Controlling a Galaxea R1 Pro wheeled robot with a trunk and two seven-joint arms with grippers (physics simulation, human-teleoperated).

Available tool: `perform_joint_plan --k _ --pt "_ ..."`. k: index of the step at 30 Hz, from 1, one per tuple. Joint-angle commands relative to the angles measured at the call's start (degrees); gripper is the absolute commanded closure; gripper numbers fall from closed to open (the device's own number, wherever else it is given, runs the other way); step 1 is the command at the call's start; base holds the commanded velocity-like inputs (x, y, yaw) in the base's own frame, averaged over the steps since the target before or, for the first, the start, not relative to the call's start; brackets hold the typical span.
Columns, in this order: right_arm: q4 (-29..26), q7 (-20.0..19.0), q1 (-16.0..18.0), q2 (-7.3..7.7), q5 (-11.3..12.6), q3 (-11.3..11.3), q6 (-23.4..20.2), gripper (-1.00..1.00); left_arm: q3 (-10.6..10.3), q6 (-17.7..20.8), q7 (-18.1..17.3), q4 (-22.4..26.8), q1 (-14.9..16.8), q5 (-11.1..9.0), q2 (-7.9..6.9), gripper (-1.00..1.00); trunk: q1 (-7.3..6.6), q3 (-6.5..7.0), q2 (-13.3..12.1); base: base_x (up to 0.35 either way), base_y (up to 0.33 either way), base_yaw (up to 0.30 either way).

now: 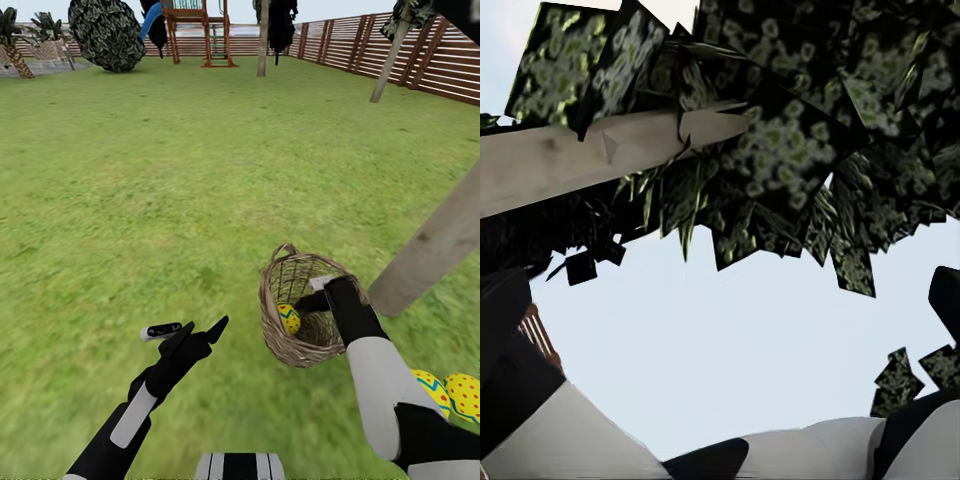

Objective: Take the three Easter eggs out of the wicker basket on the lawn in the garden, then place them on the lawn next to a single tree (choose any tree) so that all three eggs are next to the same tree and none are left in the basket.

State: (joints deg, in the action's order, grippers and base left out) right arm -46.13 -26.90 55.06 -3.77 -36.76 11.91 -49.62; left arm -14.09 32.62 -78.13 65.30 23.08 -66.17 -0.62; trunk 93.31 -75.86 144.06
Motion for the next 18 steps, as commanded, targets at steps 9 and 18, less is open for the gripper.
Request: perform_joint_plan --k 9,18 --pt "5.9 9.7 1.0 -0.3 -0.2 0.6 9.3 -1.0 -0.1 0.6 0.1 0.0 0.0 -0.5 -0.3 -1.0 0.09 -0.93 0.1 0.0 0.0 0.0" --pt "5.0 9.9 1.0 -0.1 -0.2 0.8 9.5 -1.0 0.0 0.8 0.2 -1.5 0.0 -0.5 -0.33 -1.0 0.09 -0.93 0.1 0.007 0.0 0.0"
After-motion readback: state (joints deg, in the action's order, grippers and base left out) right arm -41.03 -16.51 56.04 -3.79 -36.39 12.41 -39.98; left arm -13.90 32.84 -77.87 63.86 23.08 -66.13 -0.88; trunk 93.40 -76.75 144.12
